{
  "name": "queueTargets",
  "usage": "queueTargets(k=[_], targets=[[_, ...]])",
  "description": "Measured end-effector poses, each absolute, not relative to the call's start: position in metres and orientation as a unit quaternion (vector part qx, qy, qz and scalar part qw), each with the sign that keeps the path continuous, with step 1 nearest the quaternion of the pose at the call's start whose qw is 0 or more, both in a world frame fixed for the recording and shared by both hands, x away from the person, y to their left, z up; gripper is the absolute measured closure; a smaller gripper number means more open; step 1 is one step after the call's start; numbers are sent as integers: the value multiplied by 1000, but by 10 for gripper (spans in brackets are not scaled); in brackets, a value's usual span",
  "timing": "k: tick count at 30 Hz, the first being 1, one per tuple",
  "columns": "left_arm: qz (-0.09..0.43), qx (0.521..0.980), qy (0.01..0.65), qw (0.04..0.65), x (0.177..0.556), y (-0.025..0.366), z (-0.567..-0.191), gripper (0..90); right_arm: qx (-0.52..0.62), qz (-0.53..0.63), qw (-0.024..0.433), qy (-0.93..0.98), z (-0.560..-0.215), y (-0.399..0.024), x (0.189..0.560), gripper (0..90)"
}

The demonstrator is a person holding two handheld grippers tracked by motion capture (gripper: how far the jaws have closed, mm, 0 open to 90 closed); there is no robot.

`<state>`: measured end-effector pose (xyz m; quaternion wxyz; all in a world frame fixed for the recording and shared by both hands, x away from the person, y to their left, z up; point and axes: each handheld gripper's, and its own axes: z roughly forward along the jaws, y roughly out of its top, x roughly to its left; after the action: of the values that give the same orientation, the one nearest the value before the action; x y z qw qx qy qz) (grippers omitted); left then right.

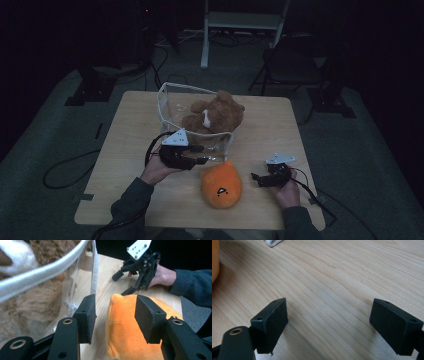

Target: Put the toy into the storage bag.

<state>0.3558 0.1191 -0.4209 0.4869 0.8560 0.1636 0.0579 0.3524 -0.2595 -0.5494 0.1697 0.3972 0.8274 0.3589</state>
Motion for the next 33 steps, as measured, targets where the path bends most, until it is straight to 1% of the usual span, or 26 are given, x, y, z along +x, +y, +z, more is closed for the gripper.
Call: queueTargets(k=[12,20,29,33], targets=[[37,865,179,468,355,119,-445,543,396,359,171,828,-549,-260,353,143],[21,870,184,457,352,118,-461,544,396,358,170,828,-549,-260,352,143],[6,878,191,439,348,119,-478,526,396,358,170,828,-549,-260,352,143],[15,889,188,416,345,113,-485,514,396,359,171,828,-549,-260,353,143]])
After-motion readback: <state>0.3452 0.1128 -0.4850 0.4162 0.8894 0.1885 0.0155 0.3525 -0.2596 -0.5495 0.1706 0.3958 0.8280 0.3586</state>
